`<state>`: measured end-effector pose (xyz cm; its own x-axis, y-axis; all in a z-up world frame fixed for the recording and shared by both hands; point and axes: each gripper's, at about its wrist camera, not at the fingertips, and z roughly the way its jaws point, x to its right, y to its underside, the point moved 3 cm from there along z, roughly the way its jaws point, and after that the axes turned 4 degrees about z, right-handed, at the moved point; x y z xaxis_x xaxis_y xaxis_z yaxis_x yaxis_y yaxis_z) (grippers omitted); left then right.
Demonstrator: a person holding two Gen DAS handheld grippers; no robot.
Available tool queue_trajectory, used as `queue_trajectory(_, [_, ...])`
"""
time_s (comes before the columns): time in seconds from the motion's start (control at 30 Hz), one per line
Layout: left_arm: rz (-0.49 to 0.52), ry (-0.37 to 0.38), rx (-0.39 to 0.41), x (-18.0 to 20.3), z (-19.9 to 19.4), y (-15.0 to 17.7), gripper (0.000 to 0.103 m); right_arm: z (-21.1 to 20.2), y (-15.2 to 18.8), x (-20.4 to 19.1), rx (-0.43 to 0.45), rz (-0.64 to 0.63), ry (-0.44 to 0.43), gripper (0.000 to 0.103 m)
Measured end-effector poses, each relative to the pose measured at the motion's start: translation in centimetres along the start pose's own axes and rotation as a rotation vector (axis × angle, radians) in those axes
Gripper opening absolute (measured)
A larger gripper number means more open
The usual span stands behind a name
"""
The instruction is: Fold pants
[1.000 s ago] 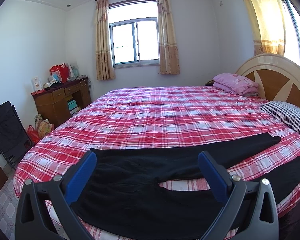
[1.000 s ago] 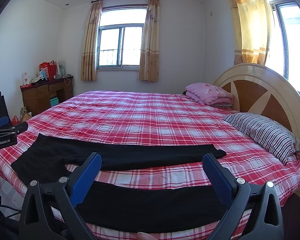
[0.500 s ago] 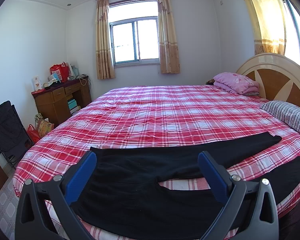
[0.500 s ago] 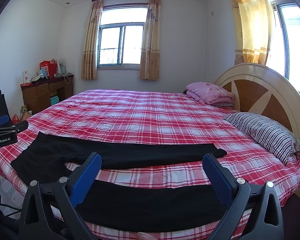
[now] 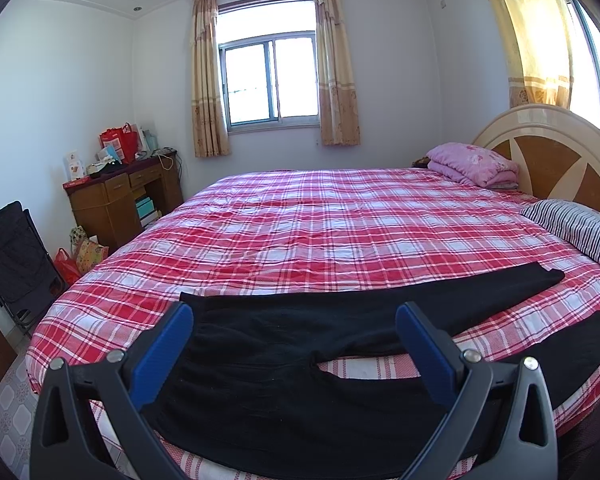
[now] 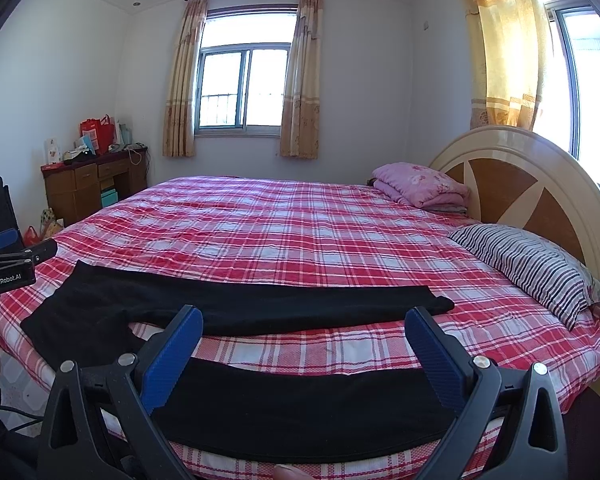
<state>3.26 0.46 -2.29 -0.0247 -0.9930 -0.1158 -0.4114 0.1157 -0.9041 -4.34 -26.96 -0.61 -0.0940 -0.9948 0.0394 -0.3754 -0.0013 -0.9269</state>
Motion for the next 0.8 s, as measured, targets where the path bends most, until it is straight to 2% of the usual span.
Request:
queue_trajectory(0.53, [0.005,-0.007,-0.021,0.2,0.5,0.4,0.103,0.8,0.3,0.1,-0.015,0.0,0.015,0.102])
queue_trajectory(0.8, [0.026,-0.01,-0.05,0.8,2.4,0.9,0.103,2.7,1.6,0.3,-0.047,-0.013,0.041,0.102])
